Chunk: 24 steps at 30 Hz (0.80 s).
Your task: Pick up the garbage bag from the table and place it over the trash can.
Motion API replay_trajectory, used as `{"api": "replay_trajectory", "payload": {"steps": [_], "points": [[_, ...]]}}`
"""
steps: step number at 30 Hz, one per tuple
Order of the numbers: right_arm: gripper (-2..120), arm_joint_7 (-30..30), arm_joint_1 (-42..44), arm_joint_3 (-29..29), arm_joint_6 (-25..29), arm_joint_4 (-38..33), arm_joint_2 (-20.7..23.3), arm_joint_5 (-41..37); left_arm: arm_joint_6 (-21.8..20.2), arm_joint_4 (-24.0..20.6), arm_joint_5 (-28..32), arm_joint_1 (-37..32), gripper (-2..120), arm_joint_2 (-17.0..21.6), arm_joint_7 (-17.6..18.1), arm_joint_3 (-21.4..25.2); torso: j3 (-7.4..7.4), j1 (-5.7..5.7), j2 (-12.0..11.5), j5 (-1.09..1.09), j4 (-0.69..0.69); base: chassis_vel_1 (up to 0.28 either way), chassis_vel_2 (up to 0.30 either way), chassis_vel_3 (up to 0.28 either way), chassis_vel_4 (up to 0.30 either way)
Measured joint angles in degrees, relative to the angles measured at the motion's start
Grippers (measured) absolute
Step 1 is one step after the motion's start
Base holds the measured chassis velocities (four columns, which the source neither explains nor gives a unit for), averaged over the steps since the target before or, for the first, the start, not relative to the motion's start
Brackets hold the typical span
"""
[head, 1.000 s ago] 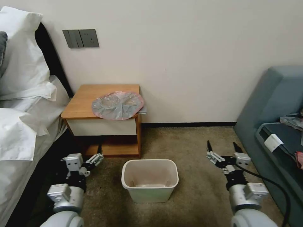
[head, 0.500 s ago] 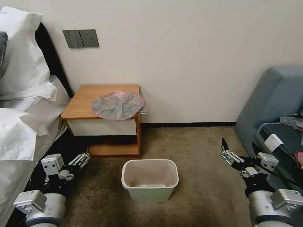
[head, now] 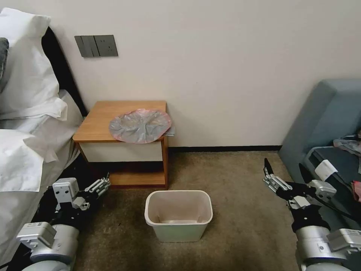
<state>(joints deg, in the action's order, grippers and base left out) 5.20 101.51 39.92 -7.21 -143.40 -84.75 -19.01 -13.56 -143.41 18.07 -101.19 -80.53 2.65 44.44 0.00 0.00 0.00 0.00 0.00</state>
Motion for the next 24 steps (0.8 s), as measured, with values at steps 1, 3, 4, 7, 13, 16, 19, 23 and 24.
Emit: {"api": "replay_trajectory", "payload": {"steps": [1, 3, 4, 7, 13, 16, 19, 23, 24], "points": [[100, 0.0, -0.4, 0.1, 0.0, 0.0, 0.2, -0.2, 0.0, 0.0, 0.0, 0.0, 100, -0.1, 0.0, 0.0, 0.00, 0.00, 0.0, 0.00, 0.00, 0.000, 0.000, 0.000, 0.000], [100, -0.1, -0.7, 0.1, 0.0, 0.2, 0.6, -0.6, 0.0, 0.0, 0.1, -0.1, 100, -0.2, 0.0, 0.1, 0.00, 0.00, 0.0, -0.01, 0.00, 0.000, 0.000, 0.000, 0.000], [100, -0.1, -1.0, 0.1, 0.0, 0.4, 1.1, -1.2, 0.0, 0.0, 0.1, -0.3, 100, -0.4, 0.1, 0.2, 0.00, 0.00, 0.0, 0.00, -0.01, 0.000, 0.000, 0.000, 0.000], [100, -0.2, -1.9, 0.1, -0.8, 1.3, 3.6, -3.2, 0.0, 0.1, 0.2, -0.7, 100, -1.0, 0.3, 0.3, 0.00, 0.00, 0.0, 0.01, 0.01, 0.000, 0.000, 0.000, 0.000], [100, -0.3, -9.9, -0.7, -4.9, 6.0, 11.0, -10.8, 0.0, 0.1, 0.3, -1.1, 100, -2.6, 0.1, 0.4, 0.00, 0.00, 0.0, 0.01, 0.00, 0.000, 0.000, 0.000, 0.000], [100, 0.8, -13.6, -1.3, -6.7, 7.6, 12.9, -14.4, -0.1, 0.1, 0.3, -1.1, 100, -2.6, 0.1, 0.4, 0.00, 0.00, 0.0, 0.01, 0.01, 0.000, 0.000, 0.000, 0.000], [100, 3.0, -16.5, -1.6, -8.3, 9.0, 14.4, -18.6, -0.1, 0.1, 0.5, -1.0, 100, -2.4, 0.0, 0.4, 0.00, 0.00, 0.0, 0.01, 0.00, 0.000, 0.000, 0.000, 0.000], [100, 4.8, -20.5, -2.5, -9.0, 11.9, 15.1, -24.3, -0.2, 0.2, 2.9, -0.3, 100, -0.4, -0.7, -0.2, 0.00, 0.01, 0.0, -0.01, -0.03, 0.000, 0.000, 0.000, 0.000], [100, 4.8, -20.5, -2.5, -9.0, 11.9, 15.1, -24.3, -0.2, 0.2, 2.9, -0.3, 100, -0.4, -0.7, -0.2, 0.00, 0.01, 0.0, -0.01, -0.03, 0.000, 0.000, 0.000, 0.000]]}}
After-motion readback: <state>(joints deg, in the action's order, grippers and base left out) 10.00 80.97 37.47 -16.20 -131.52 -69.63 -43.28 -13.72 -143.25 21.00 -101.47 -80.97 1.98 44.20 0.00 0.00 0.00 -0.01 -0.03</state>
